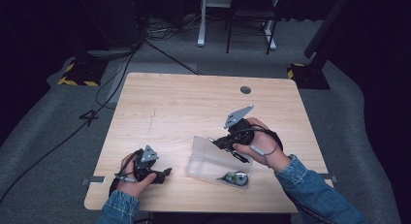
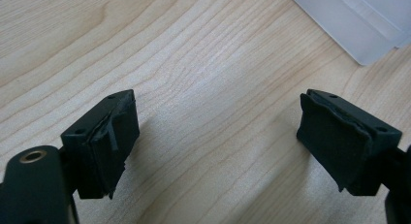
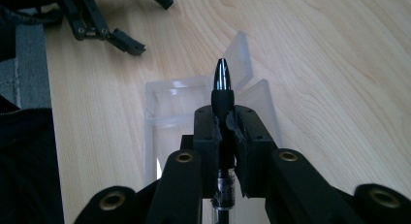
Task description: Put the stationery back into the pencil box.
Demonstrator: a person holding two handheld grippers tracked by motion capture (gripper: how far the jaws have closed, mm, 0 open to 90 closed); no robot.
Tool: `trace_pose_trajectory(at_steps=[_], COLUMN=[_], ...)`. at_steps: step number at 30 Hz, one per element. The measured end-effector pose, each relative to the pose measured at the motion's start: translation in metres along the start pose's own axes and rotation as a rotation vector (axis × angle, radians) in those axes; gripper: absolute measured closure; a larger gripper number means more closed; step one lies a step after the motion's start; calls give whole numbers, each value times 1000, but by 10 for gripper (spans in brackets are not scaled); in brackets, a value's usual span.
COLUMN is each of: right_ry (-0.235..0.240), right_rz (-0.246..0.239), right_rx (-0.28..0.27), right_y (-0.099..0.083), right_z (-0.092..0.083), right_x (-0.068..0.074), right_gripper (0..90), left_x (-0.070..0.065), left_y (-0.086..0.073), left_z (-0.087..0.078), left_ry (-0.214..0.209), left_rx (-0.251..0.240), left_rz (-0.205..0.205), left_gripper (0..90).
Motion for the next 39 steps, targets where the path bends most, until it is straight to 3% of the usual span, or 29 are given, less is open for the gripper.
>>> trace_pose_trajectory(at_steps=[11, 39], right_ry=[45, 31], right_rz=[-17, -55], right_rx=[27, 85], right_y=[-18, -35], right_z=[27, 56], right_x=[6, 4], right_gripper=[806, 804], left_x=[0, 0], left_y=[0, 0], left_z=[0, 0], left_ry=[0, 0], left_rx=[0, -1], left_rz=[-1, -1], left_gripper=[148, 148])
Point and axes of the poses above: each handheld gripper's, and its own axes: z roughly forward along the jaws, y roughly out of its top, x roughly to its left, the point moved 10 cm from there along z, roughly forward along the jaws, and after that the axes turned 10 degrees about x, right-handed, at the moved point
